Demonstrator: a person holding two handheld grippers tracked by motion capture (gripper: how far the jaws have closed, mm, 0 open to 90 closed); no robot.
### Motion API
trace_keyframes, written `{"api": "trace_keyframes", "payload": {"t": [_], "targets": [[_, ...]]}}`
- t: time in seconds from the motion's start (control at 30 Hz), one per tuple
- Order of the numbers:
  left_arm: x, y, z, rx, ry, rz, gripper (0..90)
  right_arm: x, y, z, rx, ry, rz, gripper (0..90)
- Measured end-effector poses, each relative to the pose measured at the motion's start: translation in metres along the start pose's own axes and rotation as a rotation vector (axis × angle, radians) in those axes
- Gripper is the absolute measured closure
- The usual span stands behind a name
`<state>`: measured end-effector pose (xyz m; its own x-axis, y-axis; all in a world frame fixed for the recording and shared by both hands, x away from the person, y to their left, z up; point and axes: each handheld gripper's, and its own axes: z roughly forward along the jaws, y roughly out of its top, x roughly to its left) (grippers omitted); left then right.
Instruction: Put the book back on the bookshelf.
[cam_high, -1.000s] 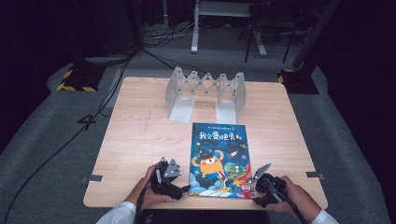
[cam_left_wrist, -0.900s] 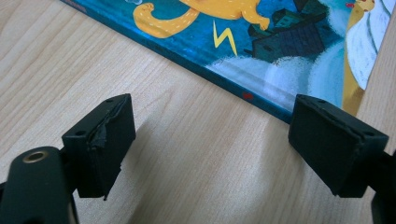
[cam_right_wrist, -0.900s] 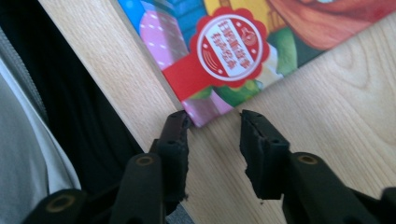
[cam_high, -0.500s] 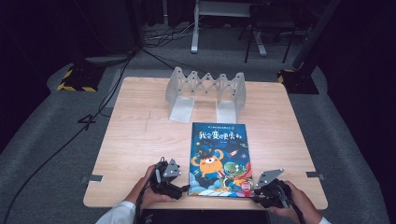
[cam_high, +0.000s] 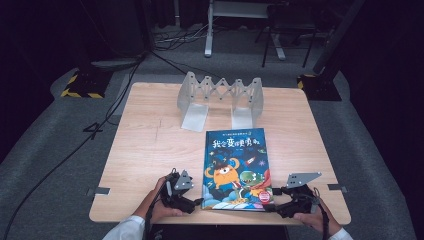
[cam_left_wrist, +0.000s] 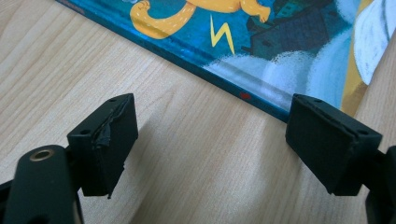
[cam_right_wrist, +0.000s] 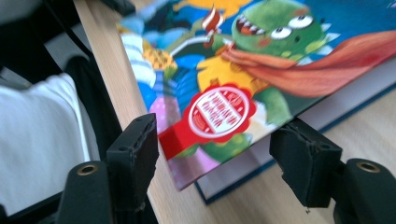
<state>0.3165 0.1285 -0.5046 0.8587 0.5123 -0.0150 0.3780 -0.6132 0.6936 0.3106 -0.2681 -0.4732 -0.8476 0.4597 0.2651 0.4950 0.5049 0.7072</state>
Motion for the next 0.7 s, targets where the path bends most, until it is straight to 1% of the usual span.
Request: {"api": "trace_keyframes", "payload": {"t": [0.07, 0.13, 0.23, 0.3, 0.47, 0.57, 0.6, 0.7], "targets": [[0.0, 0.0, 0.0, 0.0, 0.0, 0.0, 17.4, -0.004, 0.003, 0.0, -0.018, 0.024, 0.007, 29.7], [0.0, 0.0, 0.0, 0.0, 0.0, 0.0, 17.4, -0.008, 0.008, 0.002, -0.012, 0.04, 0.012, 26.4], [0.0, 0.0, 0.0, 0.0, -0.001, 0.0, 17.3, -0.015, 0.013, 0.005, -0.024, 0.042, 0.029, 26.6], [0.0, 0.0, 0.0, 0.0, -0.001, 0.001, 17.3, -0.021, 0.018, 0.007, -0.03, 0.028, 0.036, 26.6], [0.0, 0.0, 0.0, 0.0, -0.002, 0.001, 17.4, -0.033, 0.031, 0.014, -0.05, 0.029, 0.054, 26.5], [0.0, 0.0, 0.0, 0.0, -0.001, 0.001, 17.3, -0.042, 0.041, 0.022, -0.077, 0.048, 0.059, 26.4], [0.0, 0.0, 0.0, 0.0, -0.001, 0.0, 17.3, -0.043, 0.044, 0.025, -0.086, 0.047, 0.065, 26.5], [0.0, 0.0, 0.0, 0.0, -0.001, -0.001, 17.3, -0.047, 0.051, 0.035, -0.084, 0.06, 0.064, 28.4]]}}
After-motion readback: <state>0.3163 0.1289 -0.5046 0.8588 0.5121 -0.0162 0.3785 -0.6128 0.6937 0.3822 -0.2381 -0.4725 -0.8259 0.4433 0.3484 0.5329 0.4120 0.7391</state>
